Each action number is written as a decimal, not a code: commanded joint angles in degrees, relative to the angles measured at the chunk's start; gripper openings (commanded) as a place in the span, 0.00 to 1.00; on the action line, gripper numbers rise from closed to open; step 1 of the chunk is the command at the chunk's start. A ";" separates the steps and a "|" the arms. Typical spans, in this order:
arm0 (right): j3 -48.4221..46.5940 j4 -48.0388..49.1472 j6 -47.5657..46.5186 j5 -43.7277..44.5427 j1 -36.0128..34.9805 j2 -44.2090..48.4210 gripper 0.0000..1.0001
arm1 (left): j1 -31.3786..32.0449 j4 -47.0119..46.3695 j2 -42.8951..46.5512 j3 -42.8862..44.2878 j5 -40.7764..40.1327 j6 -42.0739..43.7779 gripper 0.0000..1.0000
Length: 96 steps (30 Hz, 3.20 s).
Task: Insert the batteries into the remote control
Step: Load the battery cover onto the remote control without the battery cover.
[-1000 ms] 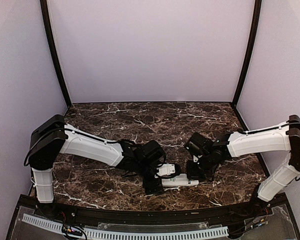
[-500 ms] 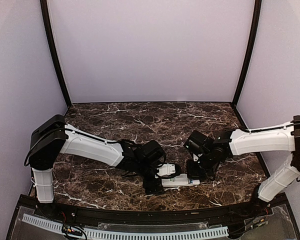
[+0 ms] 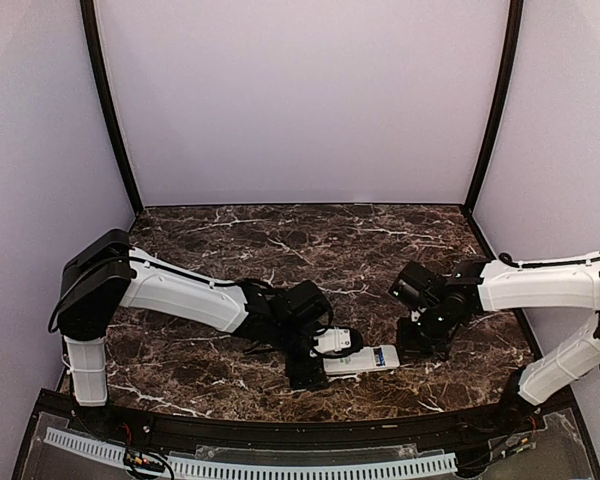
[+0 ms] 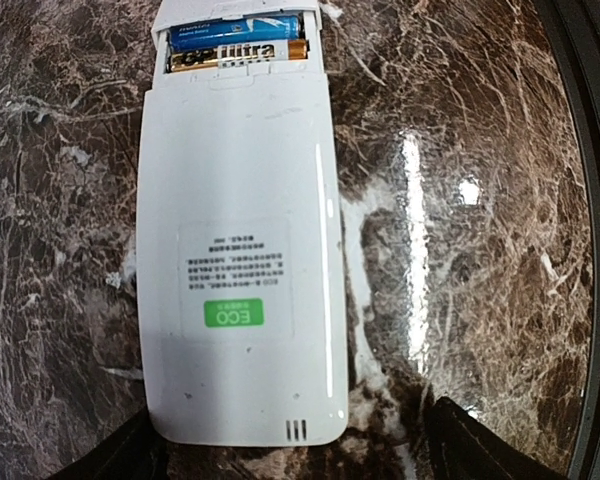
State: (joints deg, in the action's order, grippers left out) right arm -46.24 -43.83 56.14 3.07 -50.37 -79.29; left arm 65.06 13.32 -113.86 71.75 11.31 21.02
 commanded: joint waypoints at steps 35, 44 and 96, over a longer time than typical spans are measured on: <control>-5.35 1.81 -5.50 0.44 0.58 -6.47 0.00 | -2.26 1.38 7.11 -6.58 -0.67 -12.32 0.17; -4.73 5.93 -4.83 -2.81 -1.24 -9.49 0.00 | -2.24 0.73 4.94 -5.71 0.13 -12.64 0.17; -7.06 -5.18 -0.11 4.10 0.17 -17.04 0.00 | -2.30 0.02 2.40 -4.20 1.79 -12.06 0.17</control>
State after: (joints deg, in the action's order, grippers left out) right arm -51.96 -48.18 55.40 6.35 -48.25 -93.17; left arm 62.78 11.81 -110.74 66.94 12.58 8.58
